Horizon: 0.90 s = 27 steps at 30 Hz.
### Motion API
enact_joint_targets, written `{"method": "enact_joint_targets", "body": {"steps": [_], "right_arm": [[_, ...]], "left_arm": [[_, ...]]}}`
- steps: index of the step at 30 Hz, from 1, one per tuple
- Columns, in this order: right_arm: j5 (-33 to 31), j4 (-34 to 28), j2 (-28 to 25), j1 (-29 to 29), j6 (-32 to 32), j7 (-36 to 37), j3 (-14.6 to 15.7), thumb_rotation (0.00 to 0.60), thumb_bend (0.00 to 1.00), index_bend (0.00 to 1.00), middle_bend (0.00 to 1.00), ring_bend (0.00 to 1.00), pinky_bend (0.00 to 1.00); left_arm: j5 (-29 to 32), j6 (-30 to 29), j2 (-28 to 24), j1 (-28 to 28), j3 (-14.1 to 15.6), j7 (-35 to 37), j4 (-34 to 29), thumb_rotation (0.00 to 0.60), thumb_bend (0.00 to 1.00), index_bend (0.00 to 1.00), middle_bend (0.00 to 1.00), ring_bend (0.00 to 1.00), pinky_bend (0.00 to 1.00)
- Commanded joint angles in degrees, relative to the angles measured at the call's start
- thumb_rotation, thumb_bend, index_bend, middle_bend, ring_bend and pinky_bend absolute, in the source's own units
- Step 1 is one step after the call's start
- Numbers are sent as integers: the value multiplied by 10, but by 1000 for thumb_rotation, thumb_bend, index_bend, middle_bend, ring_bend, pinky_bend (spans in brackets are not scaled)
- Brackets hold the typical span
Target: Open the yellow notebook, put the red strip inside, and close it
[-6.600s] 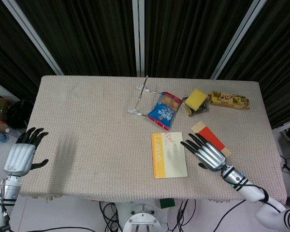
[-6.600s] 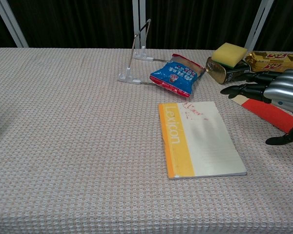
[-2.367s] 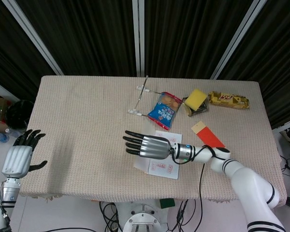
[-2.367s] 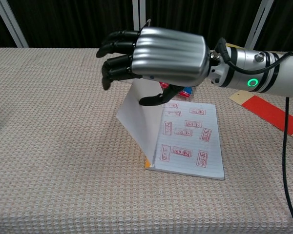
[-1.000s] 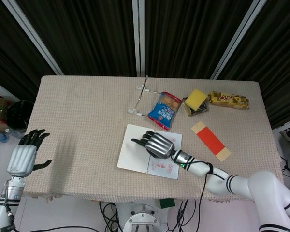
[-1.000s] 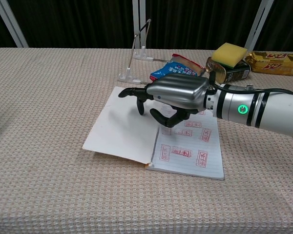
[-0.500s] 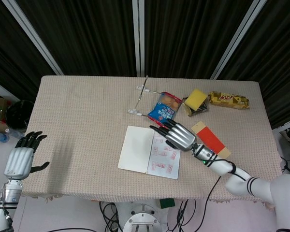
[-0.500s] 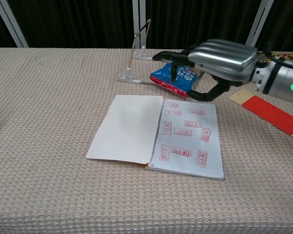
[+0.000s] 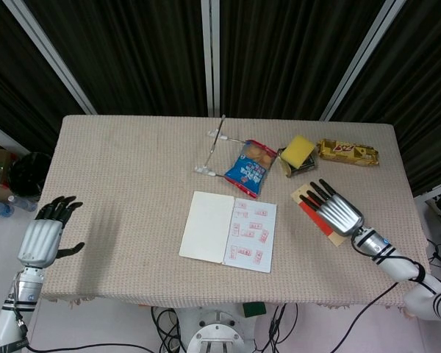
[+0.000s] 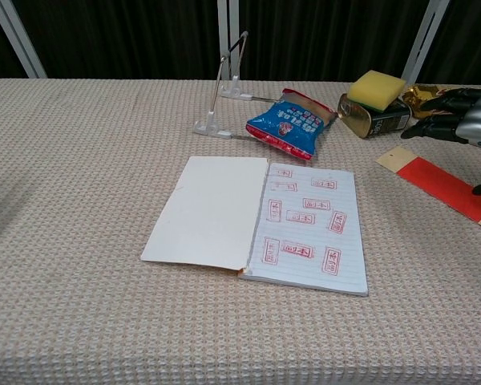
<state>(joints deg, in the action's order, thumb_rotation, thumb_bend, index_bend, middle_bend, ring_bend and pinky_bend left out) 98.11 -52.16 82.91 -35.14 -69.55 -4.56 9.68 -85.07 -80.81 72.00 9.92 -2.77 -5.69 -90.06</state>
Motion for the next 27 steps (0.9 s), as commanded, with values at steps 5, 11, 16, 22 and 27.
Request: {"method": "enact_joint_targets", "body": {"steps": [5, 11, 16, 22, 27], "right_arm": [[-20, 98, 51, 26, 16, 47, -12, 600, 0, 57, 101, 2, 76], [-24, 143, 68, 28, 31, 71, -18, 600, 0, 48, 100, 2, 76], [-17, 167, 78, 28, 36, 81, -15, 600, 0, 46, 100, 2, 76], [5, 175, 86, 29, 7, 97, -7, 600, 0, 45, 100, 2, 75], [32, 163, 92, 23, -27, 105, 2, 600, 0, 46, 100, 2, 76]], "left_arm": [[2, -1, -6, -1, 0, -2, -5, 600, 53, 188, 128, 106, 202], [4, -1, -8, -2, 1, -3, -6, 600, 53, 188, 128, 106, 202], [4, -2, -8, -2, 1, -3, -8, 600, 53, 188, 128, 106, 202], [3, -2, -8, -1, 1, -4, -8, 600, 53, 188, 128, 105, 202], [2, -2, -7, 0, 1, -5, -9, 600, 53, 188, 128, 105, 202]]}}
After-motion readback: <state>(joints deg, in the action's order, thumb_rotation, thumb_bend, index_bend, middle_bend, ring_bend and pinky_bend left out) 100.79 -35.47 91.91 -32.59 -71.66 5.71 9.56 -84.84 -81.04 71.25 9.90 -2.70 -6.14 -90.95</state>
